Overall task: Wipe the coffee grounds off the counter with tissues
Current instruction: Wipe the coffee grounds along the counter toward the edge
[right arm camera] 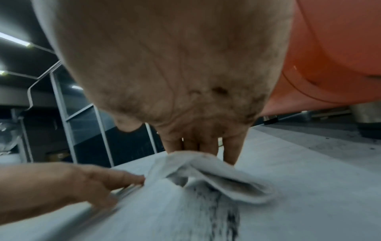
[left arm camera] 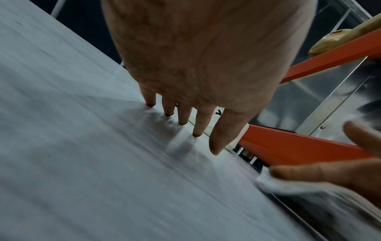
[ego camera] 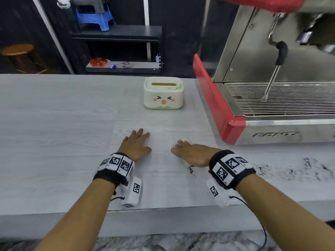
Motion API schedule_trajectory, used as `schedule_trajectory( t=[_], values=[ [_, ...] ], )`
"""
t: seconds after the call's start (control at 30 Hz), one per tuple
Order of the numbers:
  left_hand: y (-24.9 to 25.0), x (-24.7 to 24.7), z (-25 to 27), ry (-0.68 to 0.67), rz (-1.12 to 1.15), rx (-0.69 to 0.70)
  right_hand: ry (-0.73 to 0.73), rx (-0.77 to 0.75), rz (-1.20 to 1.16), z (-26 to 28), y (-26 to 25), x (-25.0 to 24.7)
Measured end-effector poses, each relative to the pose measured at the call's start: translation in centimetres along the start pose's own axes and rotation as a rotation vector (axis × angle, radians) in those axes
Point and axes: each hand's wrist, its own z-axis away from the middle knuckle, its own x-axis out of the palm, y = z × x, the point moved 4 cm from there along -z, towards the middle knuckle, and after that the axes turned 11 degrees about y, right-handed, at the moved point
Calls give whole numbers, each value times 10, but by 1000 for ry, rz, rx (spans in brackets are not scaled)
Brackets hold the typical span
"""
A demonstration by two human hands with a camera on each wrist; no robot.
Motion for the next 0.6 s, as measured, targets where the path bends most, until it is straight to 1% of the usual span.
schedule_trajectory(
  t=[0.03, 0.1, 0.17, 0.23, 0.37, 0.47, 0.6],
  values=[
    [1, -1, 0, -9, 8, -6, -2, 15, -33, 5, -2, -9],
    [3, -4, 0, -20, 45, -23, 56, -15, -61, 7, -5, -29],
    [4, -6, 0, -25, 80, -28, 118, -43, -29, -5, -5, -42],
    [2, -7, 0, -23, 97, -20, 117, -29, -25, -24, -2, -45],
    [-3, -5, -1, -12, 106, -1, 82, 21, 38, -50, 3, -37],
    [-5, -4, -2, -9, 94, 4, 67, -24, 107, -48, -4, -26],
    [-3, -4, 0, -6, 89, -2, 79, -119, 206, -26, -13, -15]
  ],
)
